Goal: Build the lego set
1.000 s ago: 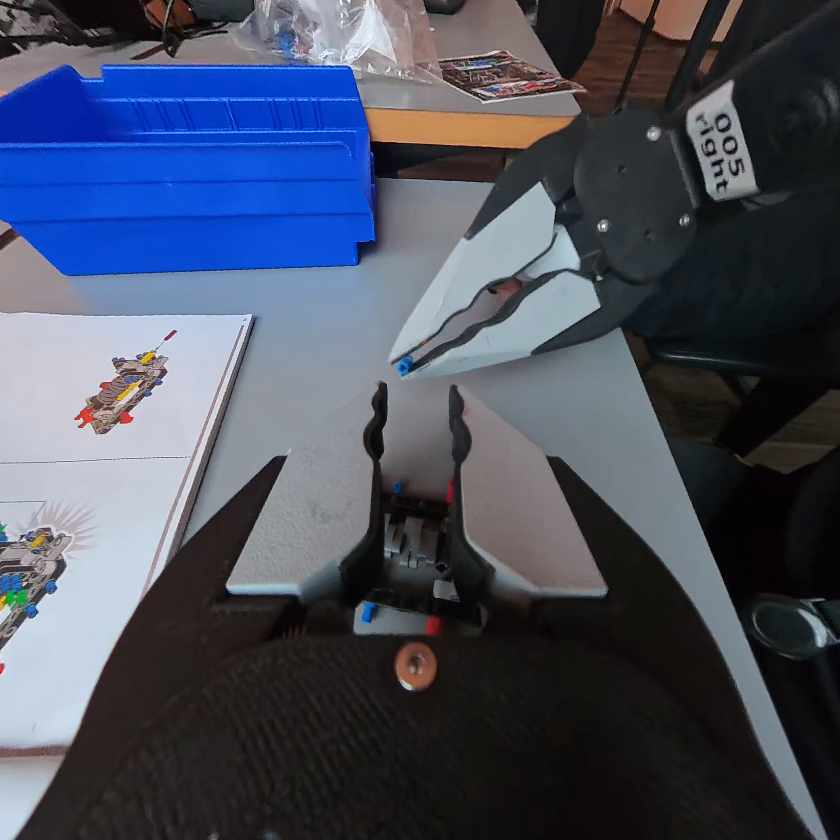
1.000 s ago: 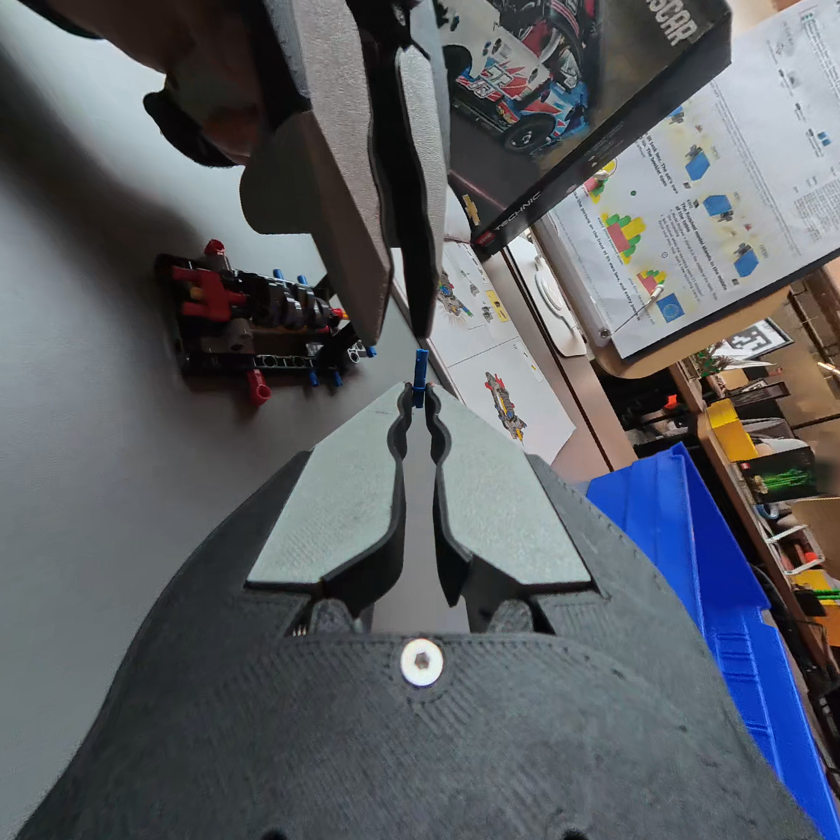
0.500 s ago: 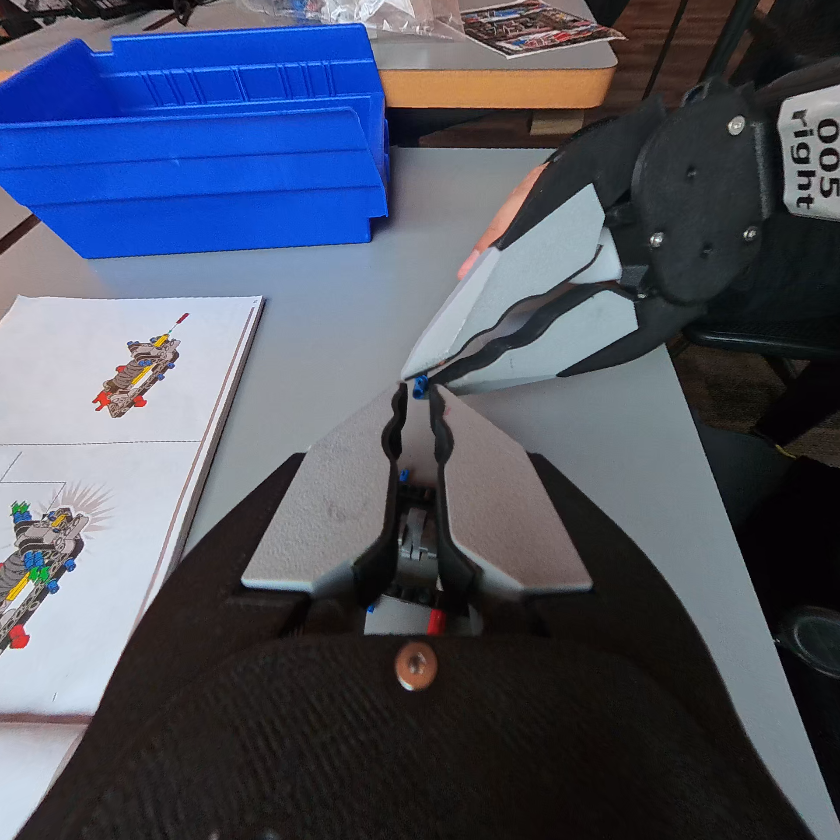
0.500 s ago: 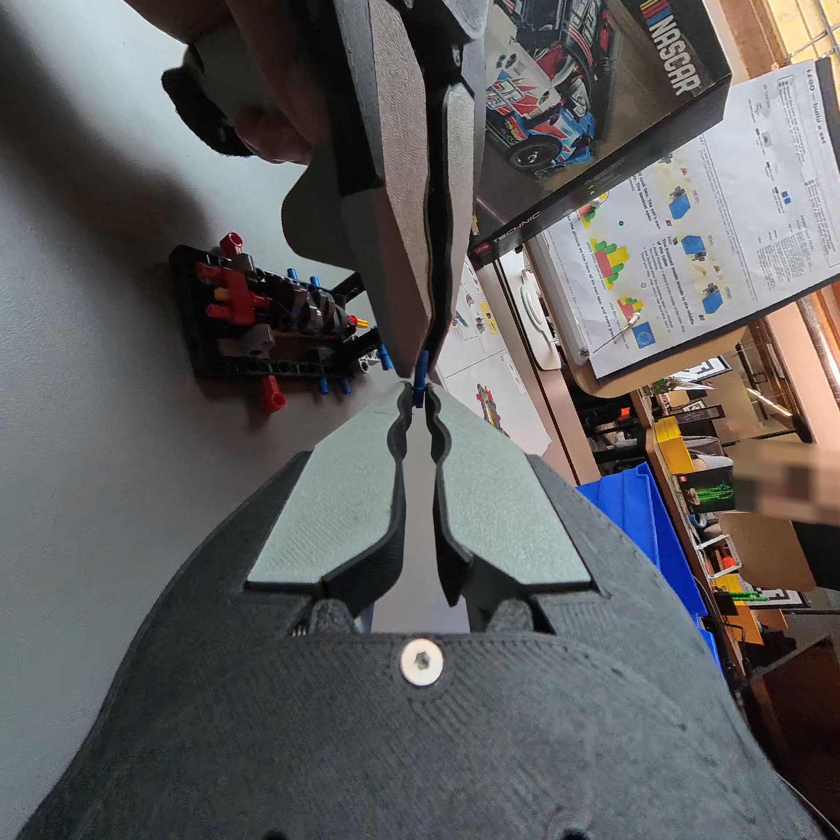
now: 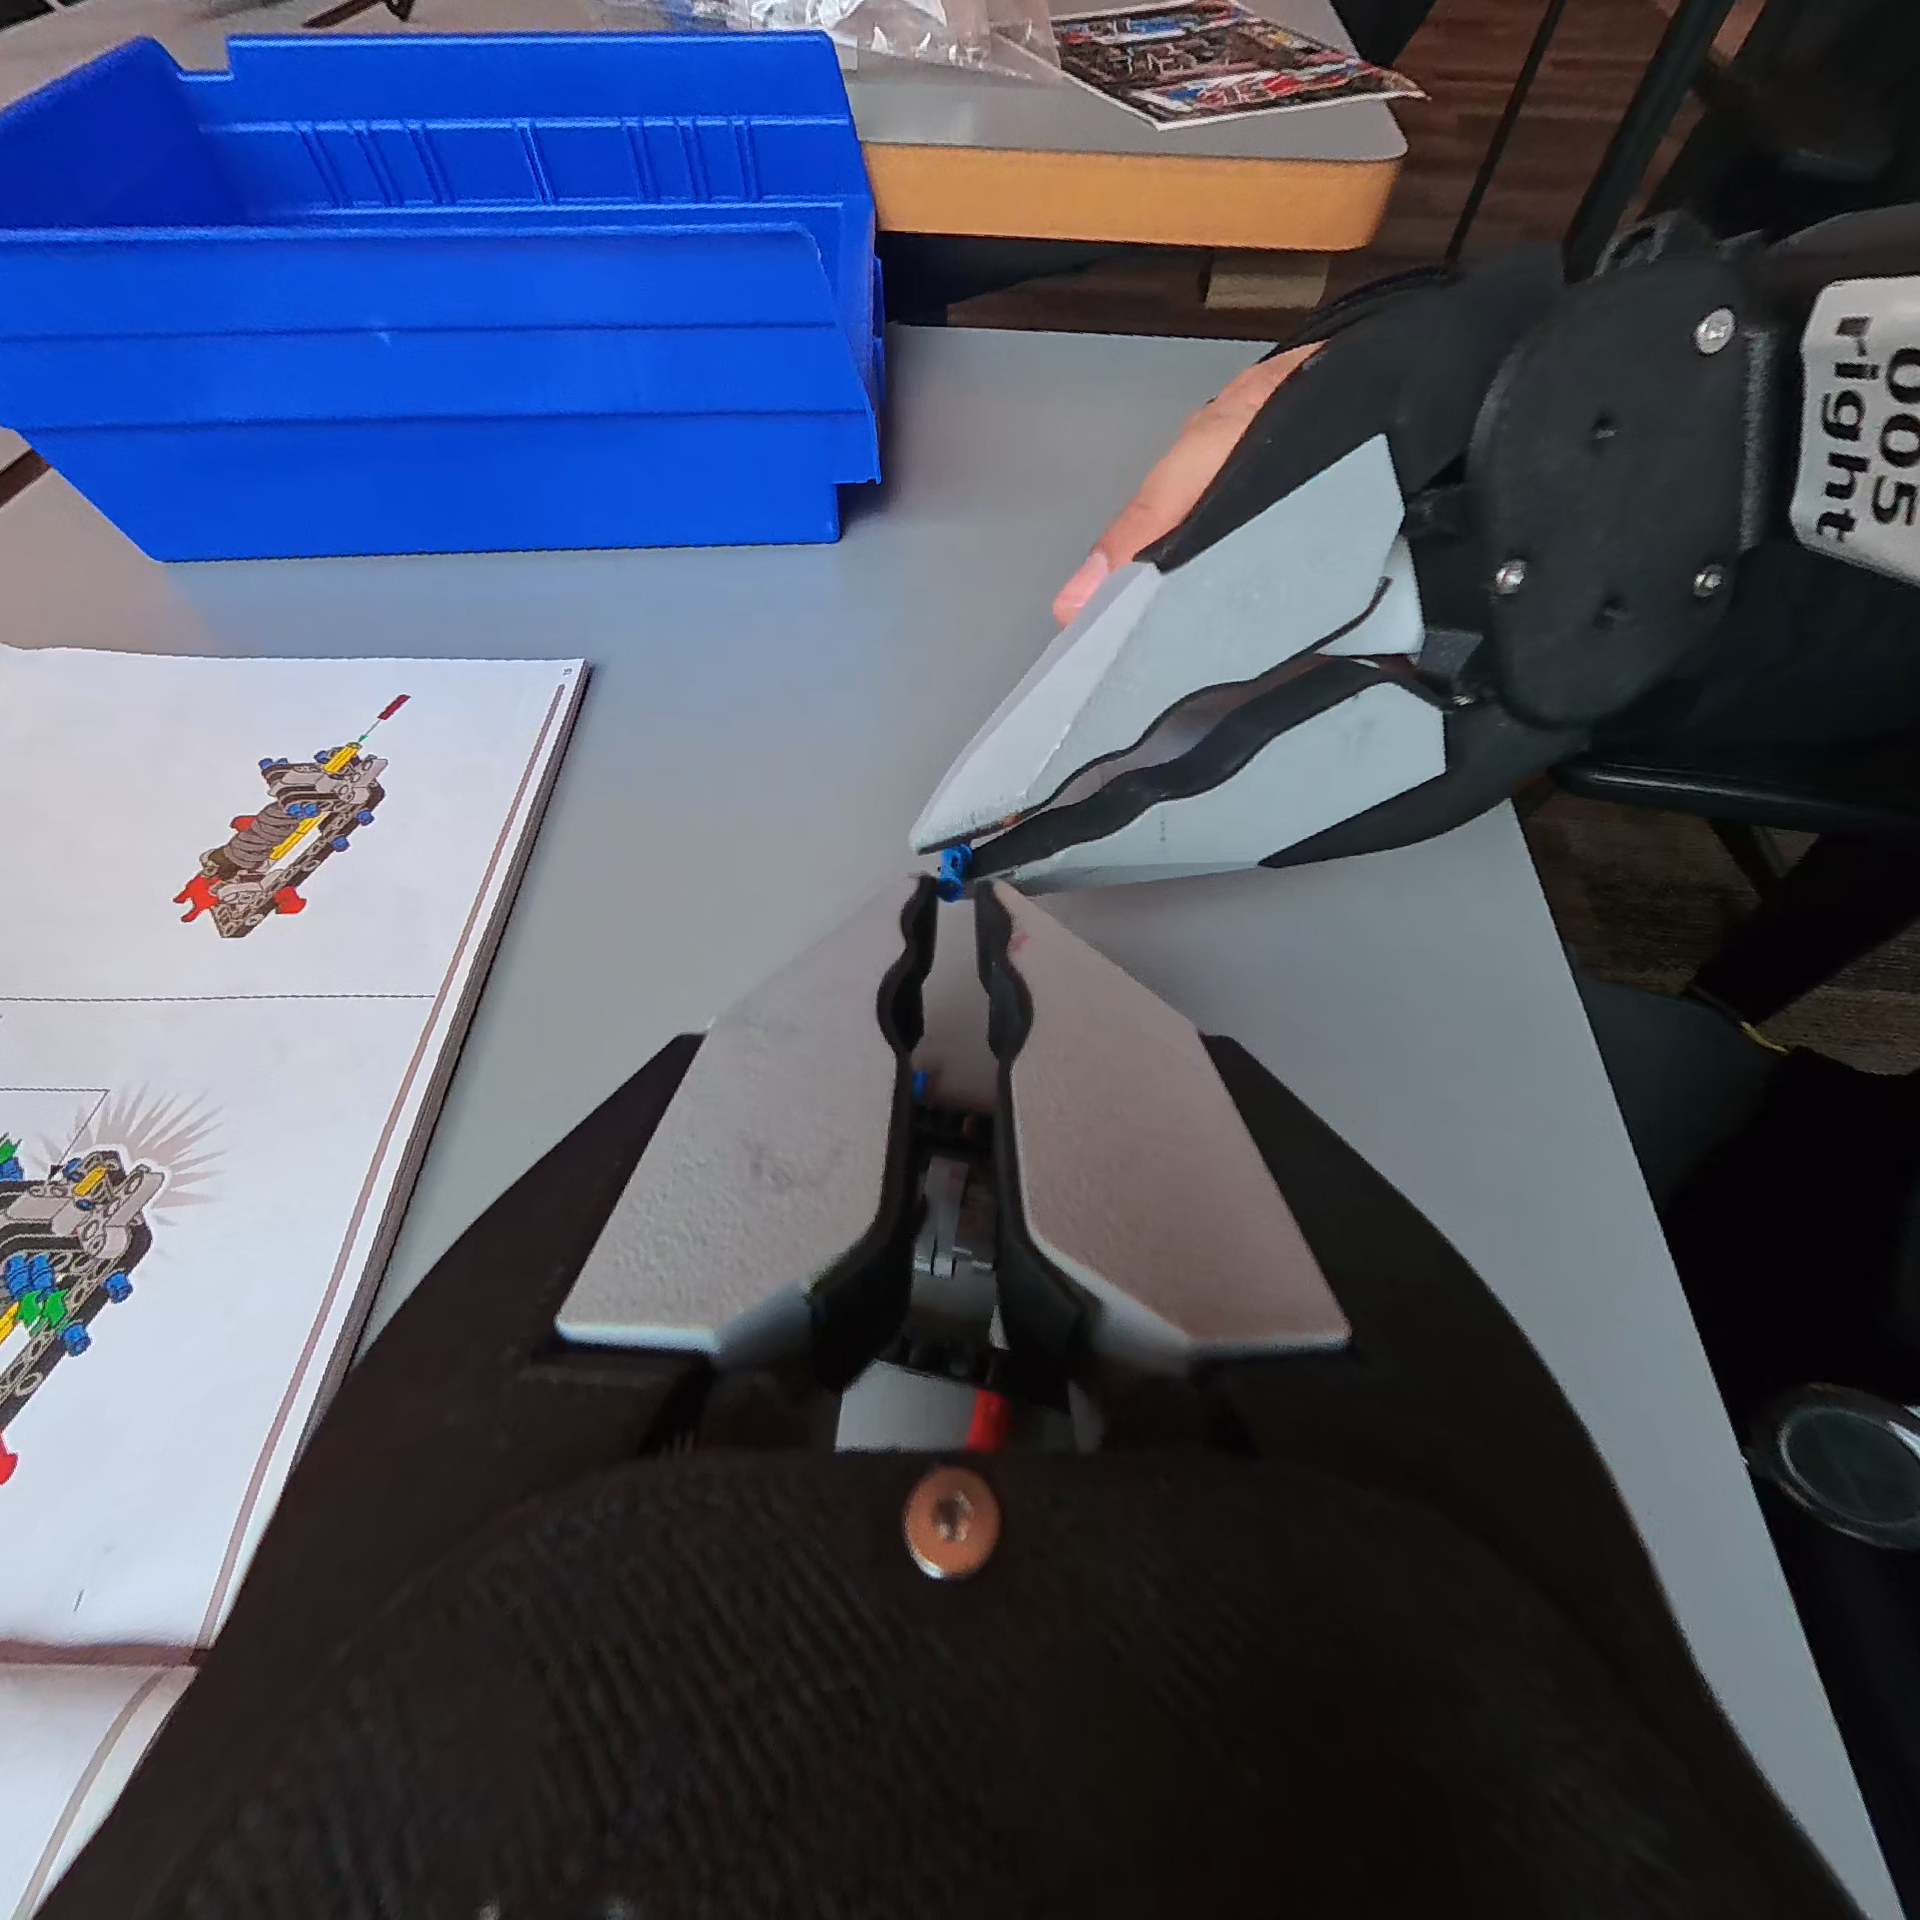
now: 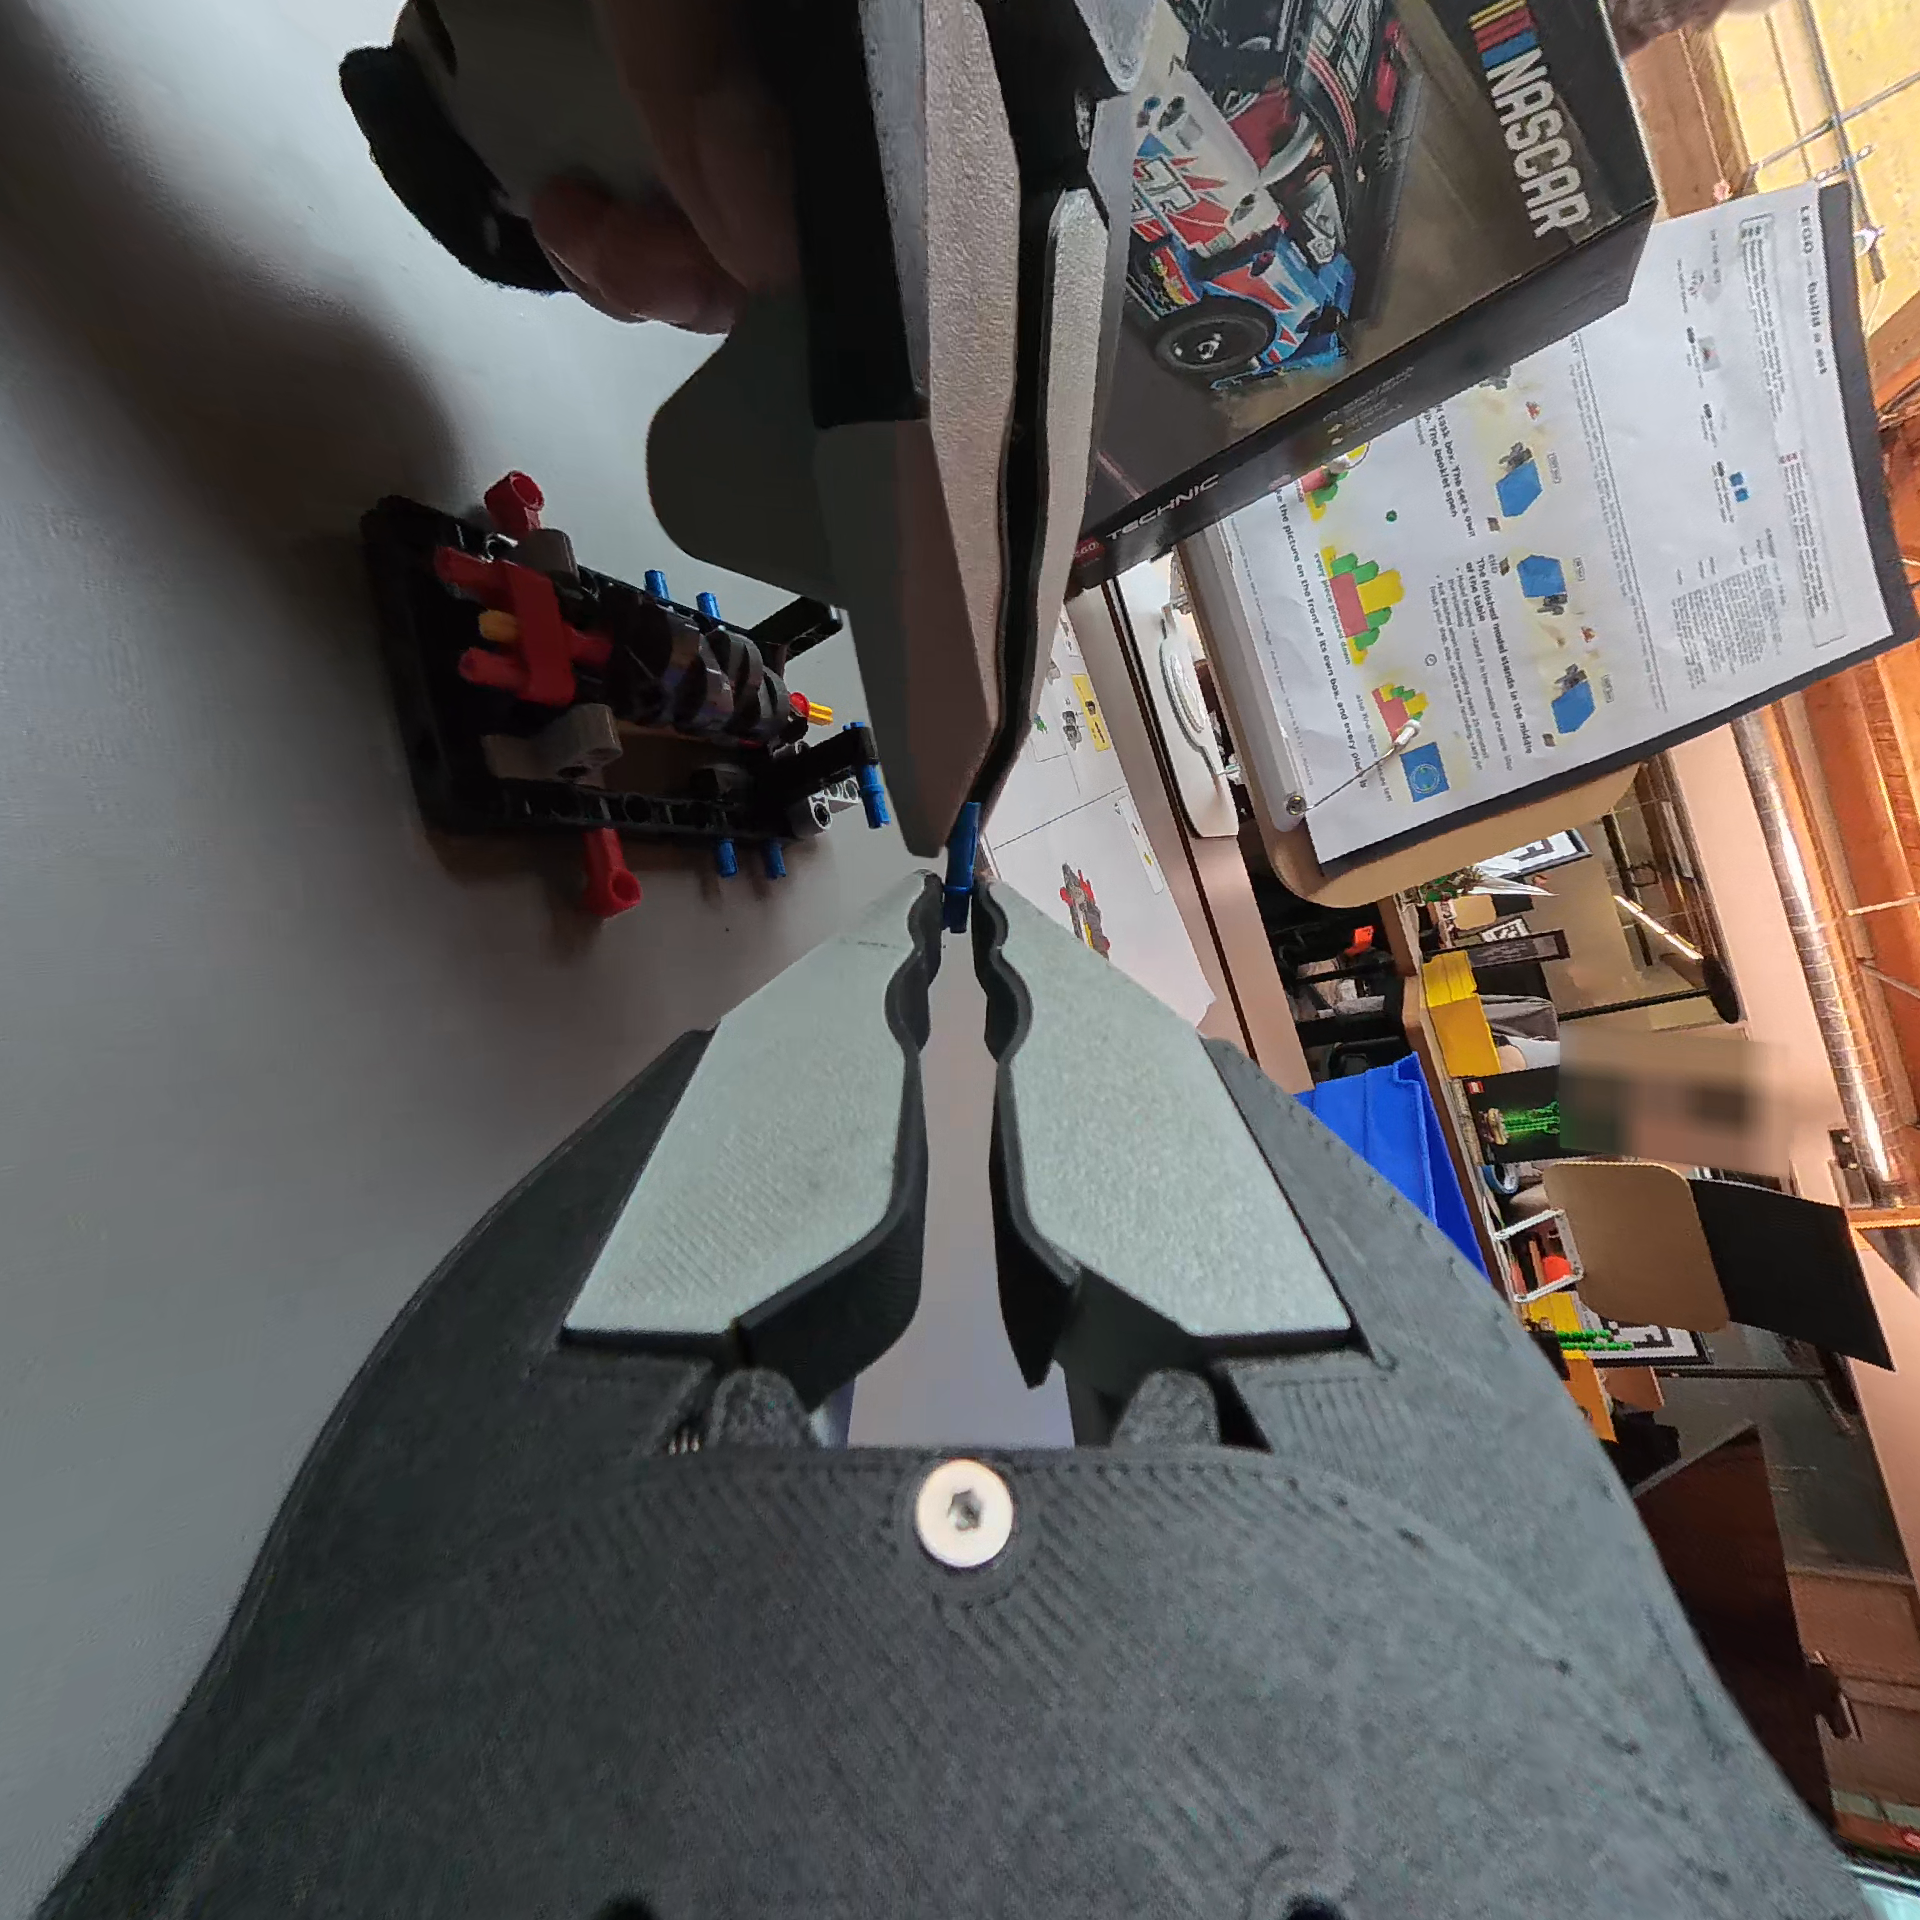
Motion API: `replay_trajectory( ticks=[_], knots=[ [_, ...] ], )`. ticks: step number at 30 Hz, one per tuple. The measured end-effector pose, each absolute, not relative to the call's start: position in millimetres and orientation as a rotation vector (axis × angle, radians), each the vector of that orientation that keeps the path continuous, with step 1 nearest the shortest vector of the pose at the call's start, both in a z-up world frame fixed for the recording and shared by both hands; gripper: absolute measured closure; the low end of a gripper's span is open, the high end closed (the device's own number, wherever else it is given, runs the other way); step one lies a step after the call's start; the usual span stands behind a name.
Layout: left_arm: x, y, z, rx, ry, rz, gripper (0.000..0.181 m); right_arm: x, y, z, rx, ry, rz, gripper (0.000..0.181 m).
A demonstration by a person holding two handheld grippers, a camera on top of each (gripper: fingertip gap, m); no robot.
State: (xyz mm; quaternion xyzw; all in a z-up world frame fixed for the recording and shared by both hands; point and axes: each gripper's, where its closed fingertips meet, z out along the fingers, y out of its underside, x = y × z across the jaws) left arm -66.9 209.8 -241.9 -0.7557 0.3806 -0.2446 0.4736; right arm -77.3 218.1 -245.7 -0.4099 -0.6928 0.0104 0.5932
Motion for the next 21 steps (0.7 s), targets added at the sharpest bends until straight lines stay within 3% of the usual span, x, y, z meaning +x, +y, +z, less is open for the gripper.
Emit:
replay_trajectory(
  ticks=[6,10,12,15,18,21],
  knots=[
    [-67.3,207.2,-245.0,-1.837,0.987,-0.574,0.179,-77.5,215.4,-248.8,-0.936,-1.635,0.007,0.179],
    [-64.2,206.8,-243.3,-1.837,0.982,-0.584,0.165,-76.8,215.2,-249.8,-0.929,-1.647,-0.014,0.179],
    [-64.1,206.4,-244.2,-1.836,0.986,-0.571,0.178,-77.0,214.7,-250.8,-0.926,-1.653,-0.024,0.179],
    [-65.3,206.3,-244.7,-1.822,1.014,-0.531,0.179,-77.2,213.5,-250.8,-0.924,-1.655,-0.008,0.179],
    [-62.8,199.9,-243.5,-1.773,1.086,-0.566,0.179,-74.7,204.8,-251.0,-0.964,-1.677,0.184,0.176],
    [-60.7,191.8,-235.8,-1.646,1.171,-0.591,0.179,-66.4,187.8,-245.9,-1.085,-1.69,0.646,0.163]
  ],
)
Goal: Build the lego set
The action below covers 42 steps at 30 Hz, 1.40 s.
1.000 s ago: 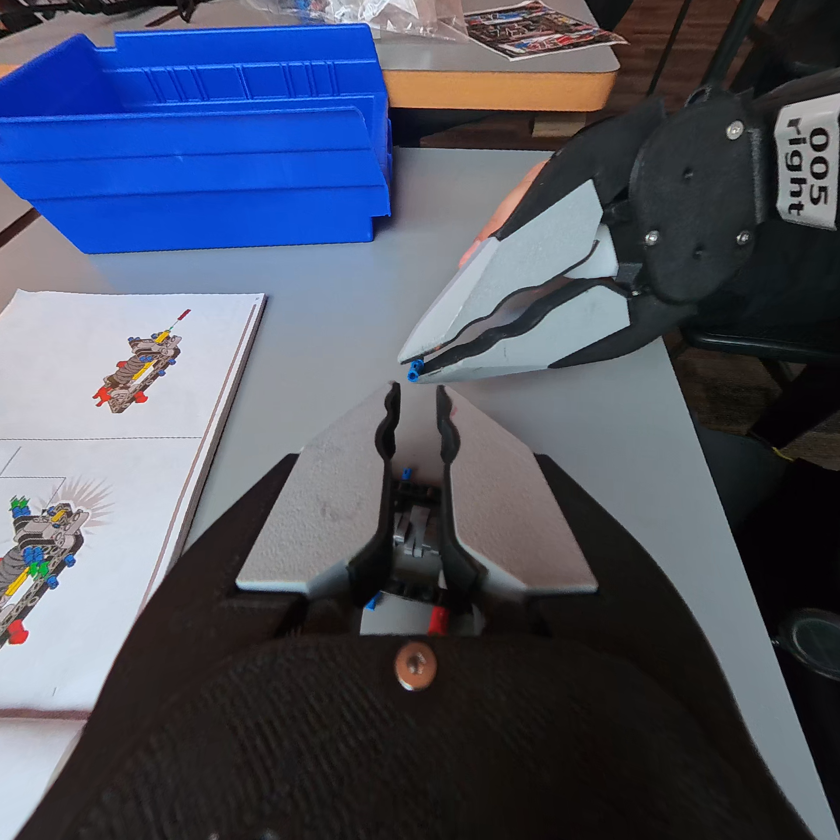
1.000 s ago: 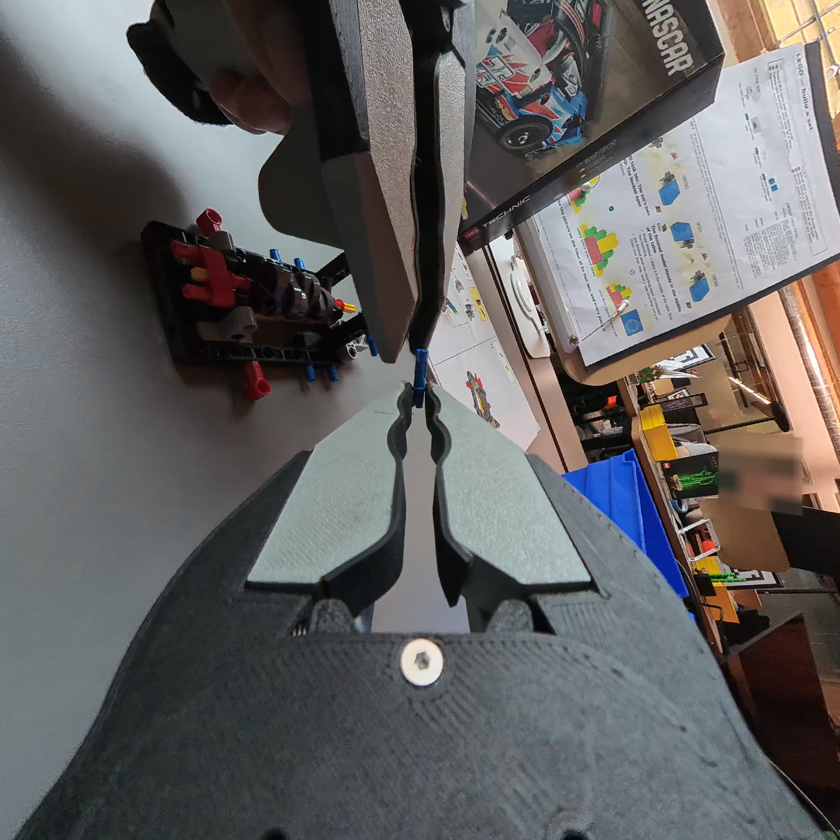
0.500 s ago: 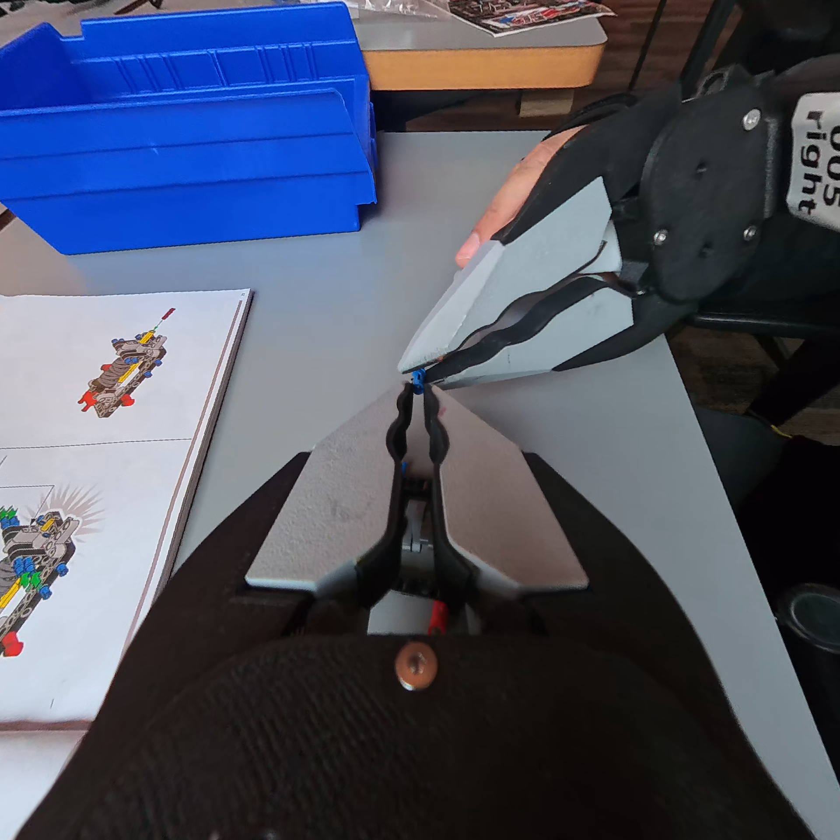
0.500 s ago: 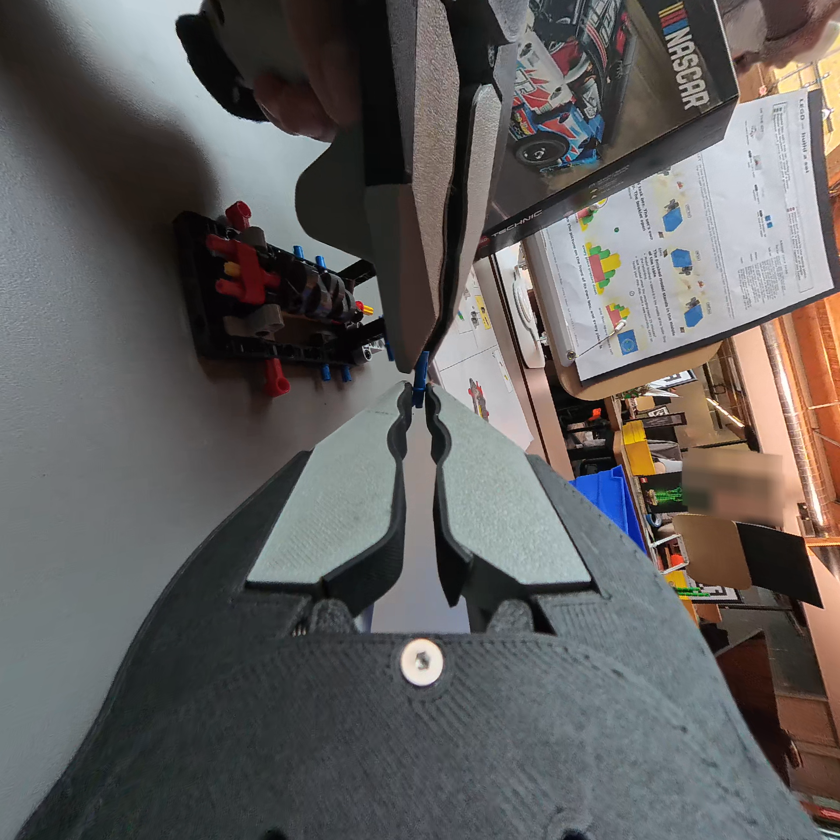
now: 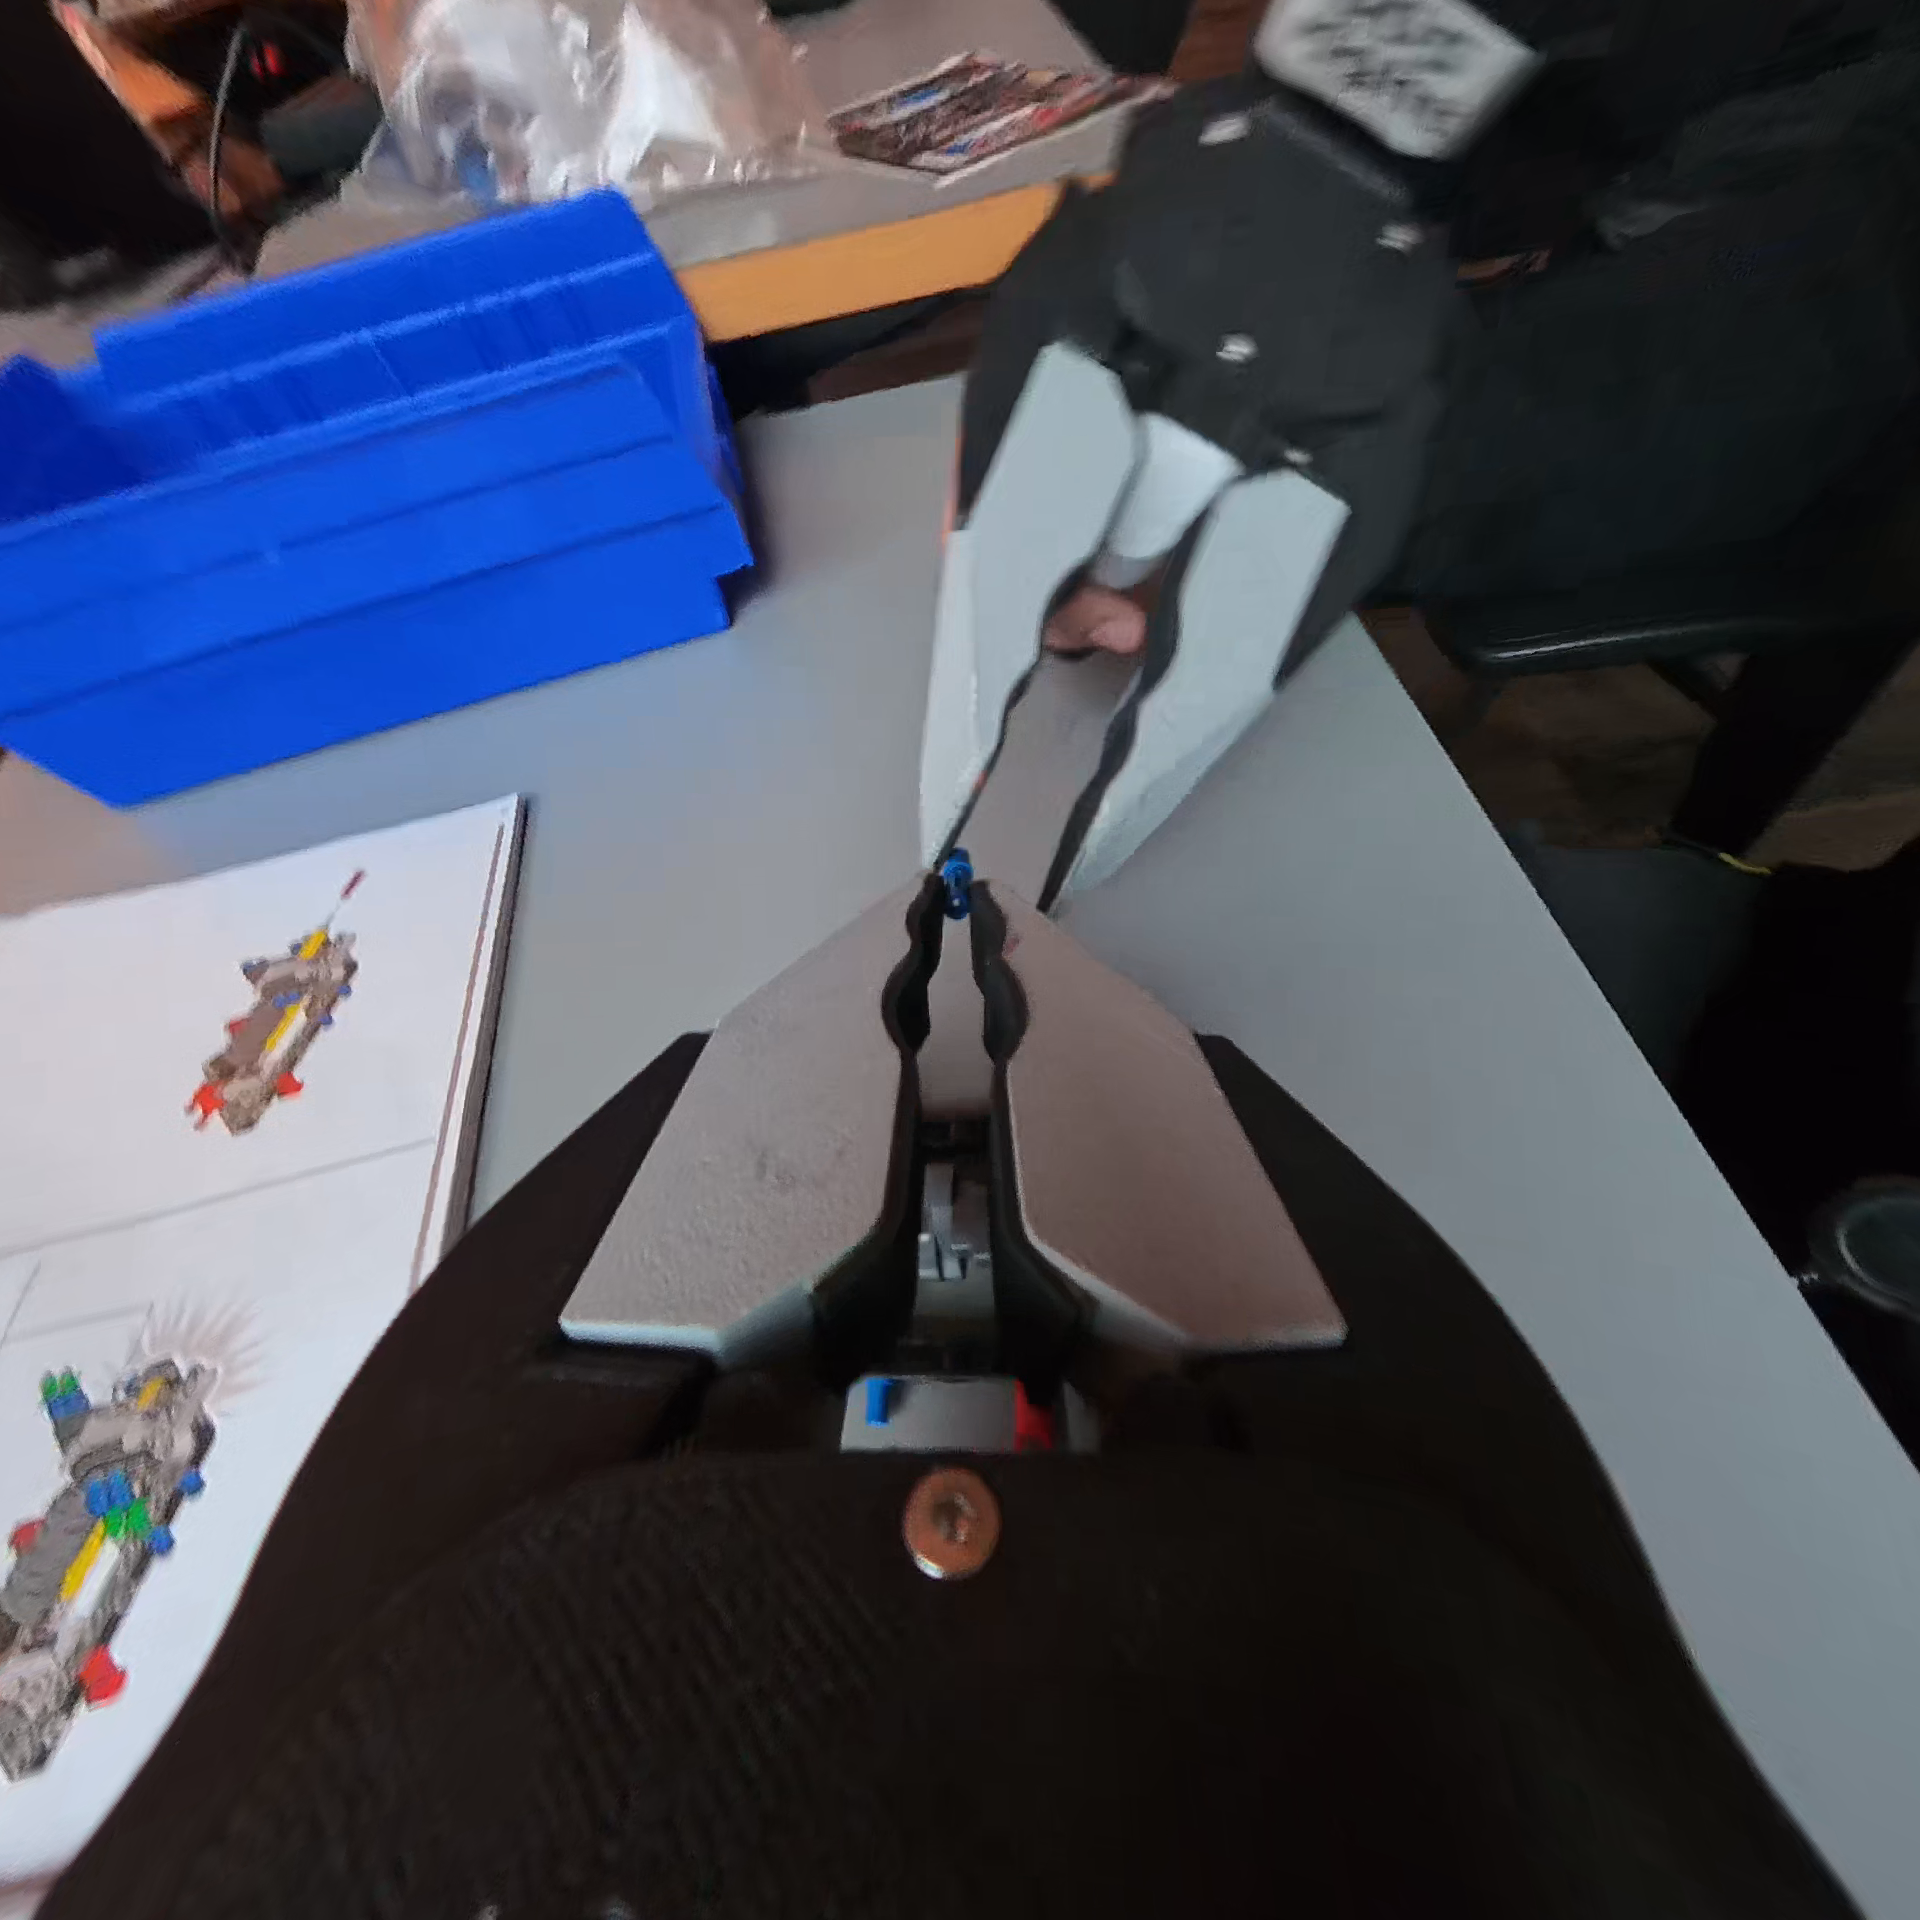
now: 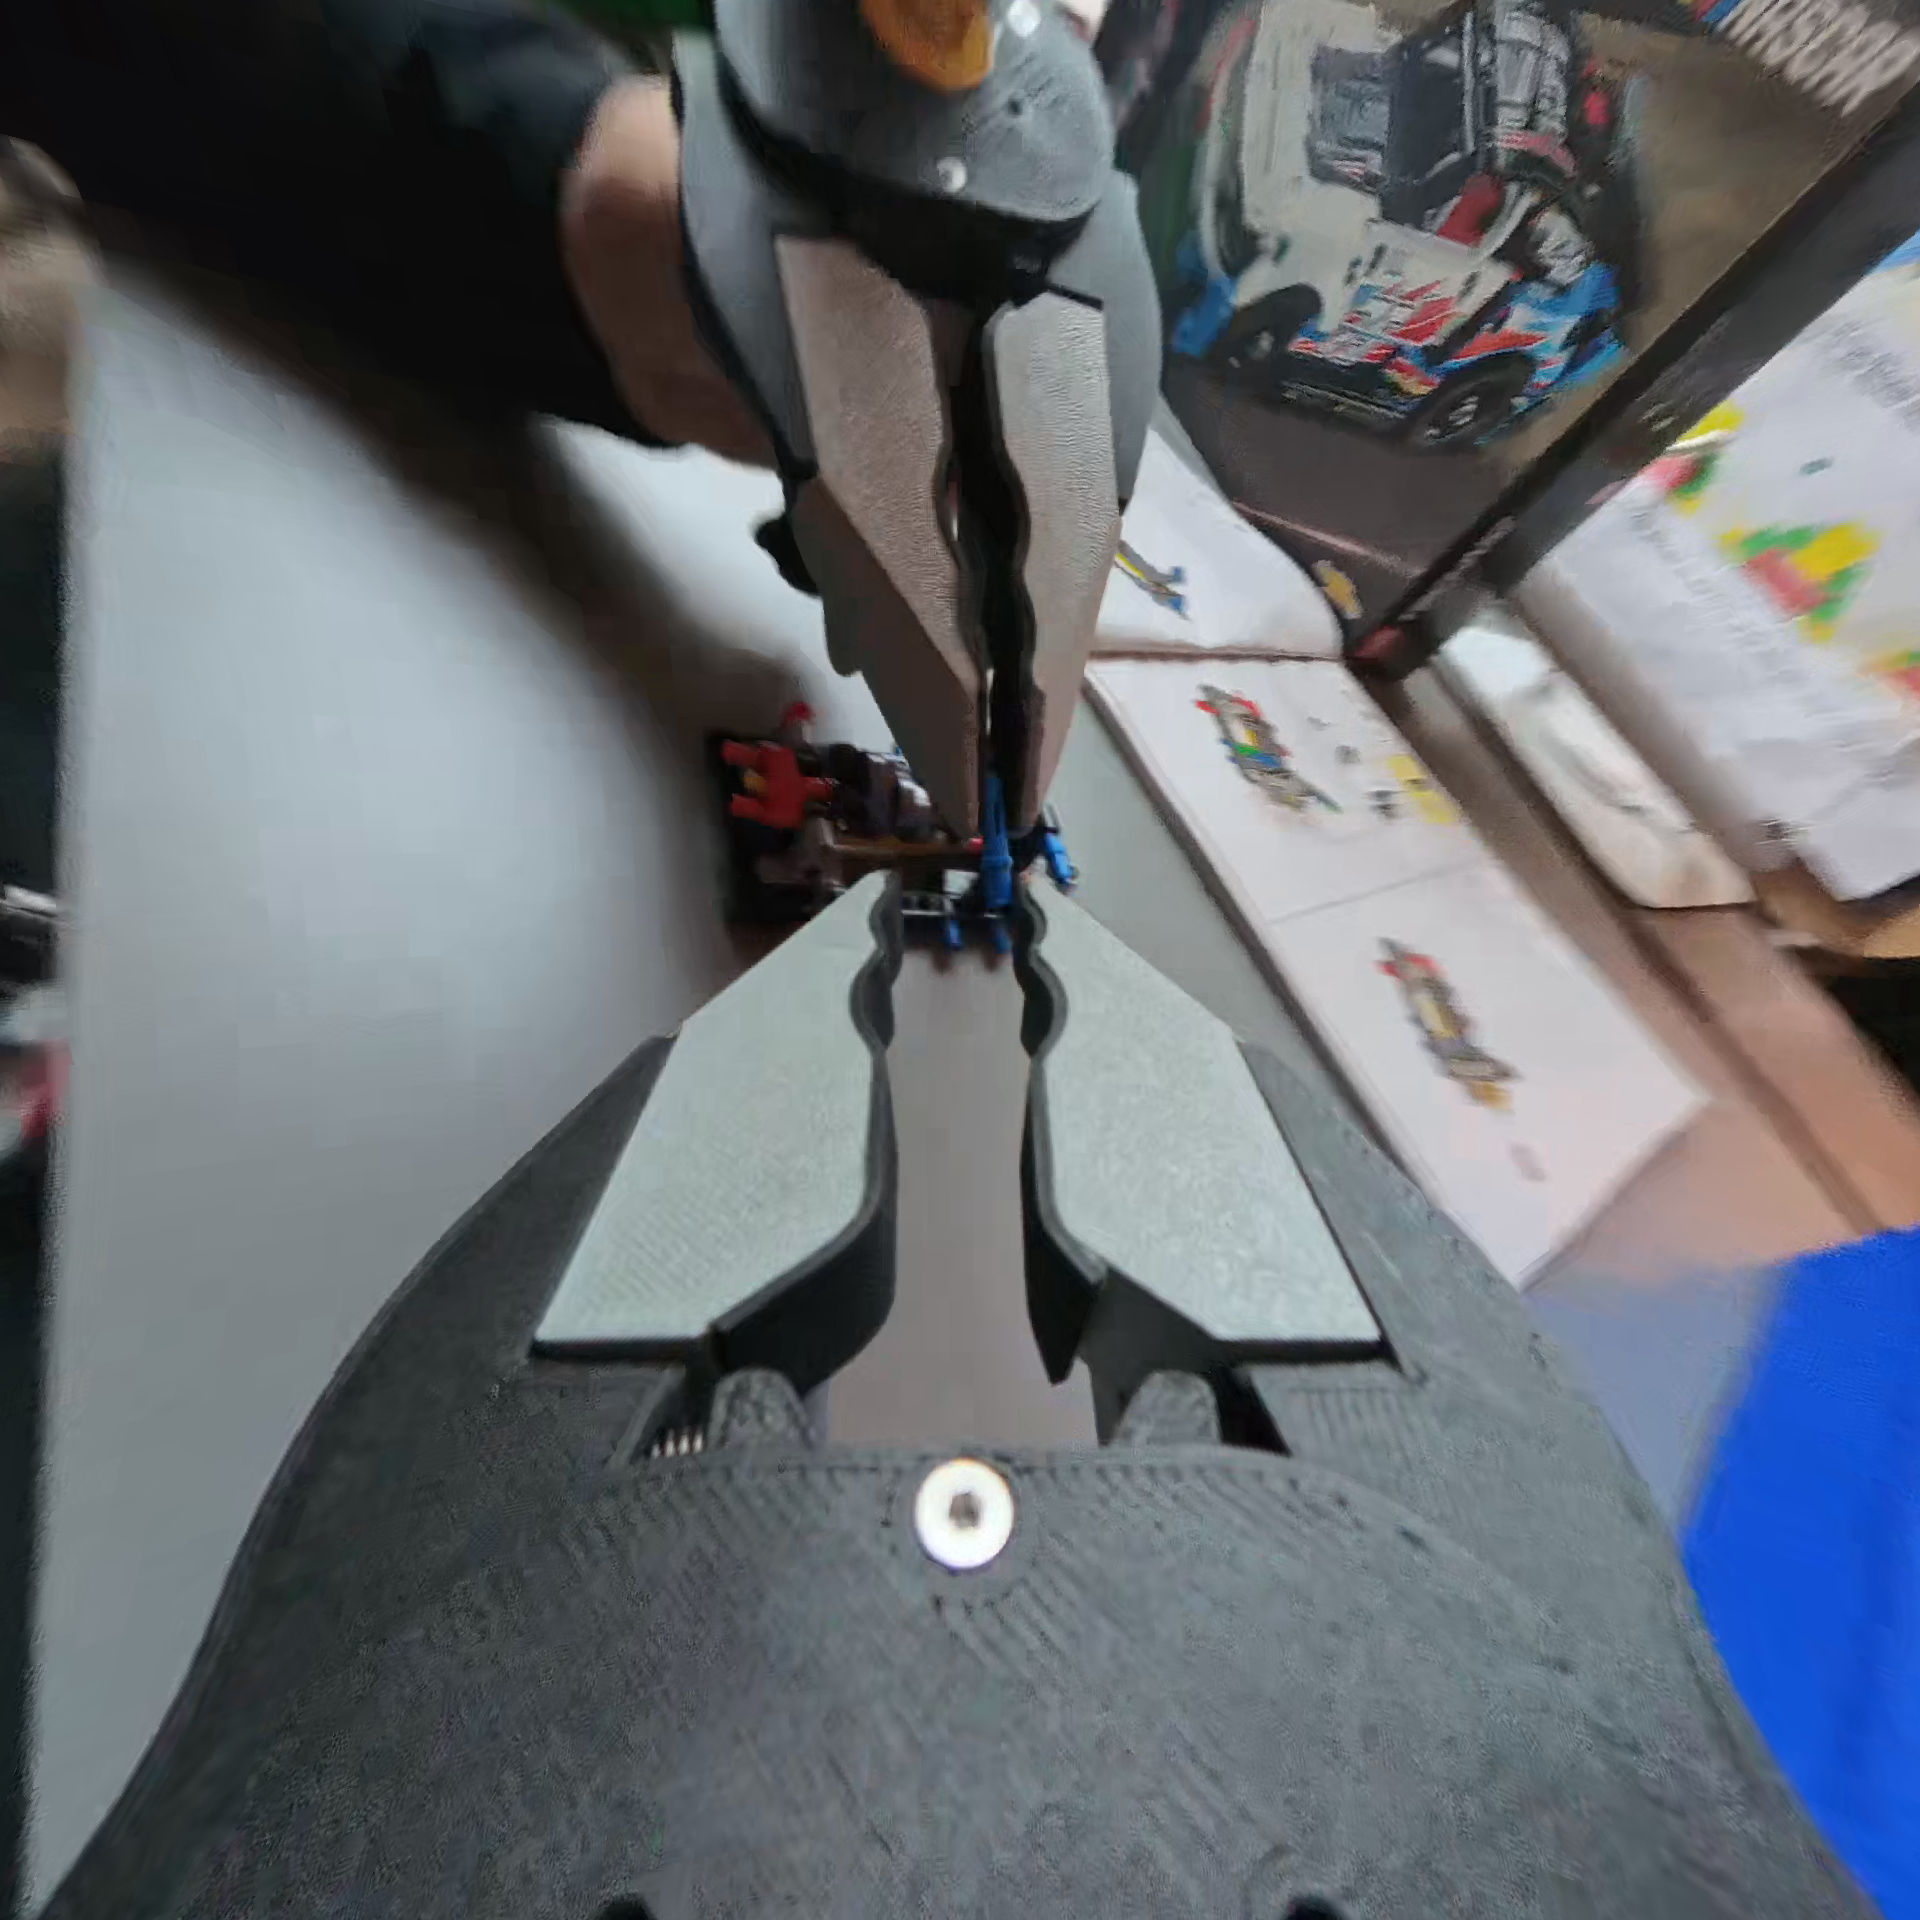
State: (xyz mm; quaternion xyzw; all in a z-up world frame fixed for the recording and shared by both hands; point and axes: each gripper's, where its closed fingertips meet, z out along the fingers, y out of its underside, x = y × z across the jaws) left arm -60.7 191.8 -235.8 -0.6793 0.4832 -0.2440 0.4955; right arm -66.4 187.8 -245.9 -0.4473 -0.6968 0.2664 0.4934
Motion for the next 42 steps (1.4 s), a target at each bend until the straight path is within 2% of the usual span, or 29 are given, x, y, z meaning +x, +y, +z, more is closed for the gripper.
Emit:
replay_trajectory(
  ticks=[2,5,9,19,21,24,30,36,39,42],
  knots=[
    [-56.6,184.4,-229.0,-1.548,1.219,-0.613,0.179,-59.3,181.5,-237.0,-1.144,-1.666,0.9,0.169],
    [-51.0,175.3,-220.3,-1.44,1.249,-0.64,0.179,-54.8,180.2,-223.7,-1.142,-1.605,1.044,0.176],
    [-49.0,172.2,-217.2,-1.423,1.24,-0.692,0.179,-54.2,173.9,-222.4,-1.095,-1.632,1.019,0.181],
    [-53.1,173.4,-221.8,-1.488,1.227,-0.753,0.178,-56.3,174.6,-223.0,-1.099,-1.65,0.977,0.181],
    [-65.3,183.6,-225.3,-1.556,1.23,-0.668,0.161,-55.9,184.3,-229.6,-1.173,-1.663,0.937,0.181],
    [-96.1,204.5,-240.5,-1.769,1.193,-0.537,0.156,-54.3,199.4,-245.4,-1.308,-1.716,0.89,0.18],
    [-109.9,214.7,-263.4,-2.019,1.161,-0.624,0.145,-65.9,222.3,-273.5,-1.466,-1.802,0.907,0.181],
    [-107.2,221.2,-283.5,-2.108,1.193,-0.639,0.161,-81.3,224.3,-287.4,-1.473,-1.952,0.941,0.181],
    [-104.5,218.8,-284.5,-2.096,1.204,-0.664,0.175,-85.2,223.7,-287.9,-1.447,-1.985,0.942,0.181],
    [-104.7,219.4,-284.6,-2.09,1.21,-0.646,0.175,-90.2,222.6,-286.1,-1.457,-1.983,0.97,0.181]
  ],
)
